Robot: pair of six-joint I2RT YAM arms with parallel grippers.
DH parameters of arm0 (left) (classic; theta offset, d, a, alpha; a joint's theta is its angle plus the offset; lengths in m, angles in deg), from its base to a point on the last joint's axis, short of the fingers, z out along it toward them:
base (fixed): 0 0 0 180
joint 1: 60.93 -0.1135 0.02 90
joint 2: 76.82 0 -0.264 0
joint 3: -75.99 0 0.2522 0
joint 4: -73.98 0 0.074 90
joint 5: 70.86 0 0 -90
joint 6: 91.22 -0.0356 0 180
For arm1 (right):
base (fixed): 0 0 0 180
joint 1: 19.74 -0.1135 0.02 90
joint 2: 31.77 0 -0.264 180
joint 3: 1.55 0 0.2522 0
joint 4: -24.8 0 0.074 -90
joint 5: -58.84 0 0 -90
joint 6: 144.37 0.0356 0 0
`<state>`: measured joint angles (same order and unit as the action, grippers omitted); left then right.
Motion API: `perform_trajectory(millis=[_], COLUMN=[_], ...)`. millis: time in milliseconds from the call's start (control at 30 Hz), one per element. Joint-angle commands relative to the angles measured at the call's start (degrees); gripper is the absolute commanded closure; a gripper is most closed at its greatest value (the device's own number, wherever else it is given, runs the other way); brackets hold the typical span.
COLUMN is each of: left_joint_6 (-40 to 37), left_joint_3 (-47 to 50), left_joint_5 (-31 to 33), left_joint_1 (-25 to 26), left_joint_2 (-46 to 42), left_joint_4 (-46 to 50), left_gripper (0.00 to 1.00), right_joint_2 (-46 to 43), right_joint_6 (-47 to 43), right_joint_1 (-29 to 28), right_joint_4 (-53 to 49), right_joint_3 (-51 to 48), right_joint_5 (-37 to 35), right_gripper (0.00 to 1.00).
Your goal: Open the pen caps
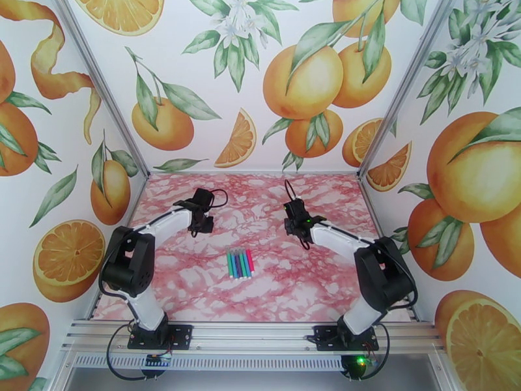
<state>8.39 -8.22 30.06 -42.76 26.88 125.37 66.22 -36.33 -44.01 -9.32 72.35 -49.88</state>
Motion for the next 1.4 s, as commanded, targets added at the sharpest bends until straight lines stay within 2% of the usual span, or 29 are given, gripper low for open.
perform_trajectory(millis=[0, 500, 833, 1367], left_joint_6=[-1.20, -1.25, -1.53, -1.96], left_joint_3=[-2.40, -3.28, -4.26, -4.38], left_joint_5=[3.47, 7.19, 7.54, 7.64], left_joint_1=[0.11, 0.11, 0.13, 0.11], left_joint_2=[2.25, 6.48, 9.58, 10.28], left_joint_4=[1.92, 2.10, 3.42, 4.55], left_gripper=[1.00, 1.00, 1.00, 0.86], right_joint_2=[1.87, 7.84, 11.26, 13.52], right_joint_6=[-0.44, 1.37, 1.99, 2.44], right_joint_1=[1.22, 6.46, 7.40, 8.07], right_joint_4=[-3.26, -7.21, -10.11, -12.41], right_joint_3=[2.64, 7.17, 10.64, 12.51], right_joint_5=[-1.61, 3.64, 3.77, 4.09], right_gripper=[0.84, 0.78, 0.76, 0.74])
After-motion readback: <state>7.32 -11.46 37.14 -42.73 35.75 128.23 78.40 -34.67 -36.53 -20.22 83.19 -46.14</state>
